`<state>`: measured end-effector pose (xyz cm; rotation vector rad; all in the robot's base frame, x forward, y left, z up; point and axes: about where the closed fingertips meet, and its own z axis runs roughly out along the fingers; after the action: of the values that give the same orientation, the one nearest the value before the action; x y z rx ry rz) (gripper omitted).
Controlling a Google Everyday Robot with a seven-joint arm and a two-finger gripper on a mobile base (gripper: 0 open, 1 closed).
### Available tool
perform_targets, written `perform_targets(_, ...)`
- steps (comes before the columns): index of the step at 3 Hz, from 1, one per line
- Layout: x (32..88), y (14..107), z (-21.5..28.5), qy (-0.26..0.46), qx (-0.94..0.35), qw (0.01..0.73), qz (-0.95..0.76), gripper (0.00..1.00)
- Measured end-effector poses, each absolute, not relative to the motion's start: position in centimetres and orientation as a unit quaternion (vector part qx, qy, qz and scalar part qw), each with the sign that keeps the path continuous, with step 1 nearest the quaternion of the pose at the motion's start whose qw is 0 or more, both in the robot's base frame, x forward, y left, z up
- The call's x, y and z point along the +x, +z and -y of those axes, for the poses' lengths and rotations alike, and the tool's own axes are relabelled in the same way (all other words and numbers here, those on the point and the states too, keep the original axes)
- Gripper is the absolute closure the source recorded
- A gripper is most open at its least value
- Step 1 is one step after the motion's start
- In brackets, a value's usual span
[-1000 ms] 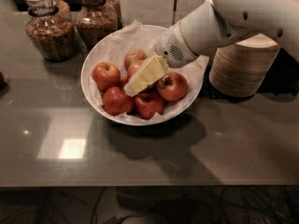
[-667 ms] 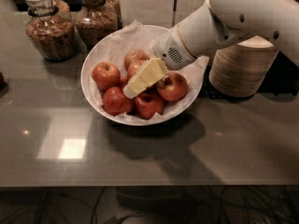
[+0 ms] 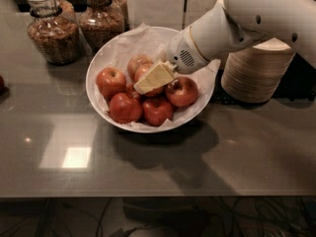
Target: Pick apple from white bowl
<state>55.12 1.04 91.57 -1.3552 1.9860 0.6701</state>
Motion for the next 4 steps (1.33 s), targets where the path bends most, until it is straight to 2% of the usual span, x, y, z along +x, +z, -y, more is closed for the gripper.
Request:
perform_targets(2, 55.12, 91.57, -1.04, 0.255, -0.515, 0.317, -0.755, 0.89)
perform_targets(3, 55.12, 91.59, -1.04, 0.255, -0.515, 0.317, -0.754, 1.0)
perform_targets(4, 55.18, 92.37, -1.09, 0.257, -0.519, 0.319, -0.751, 1.0)
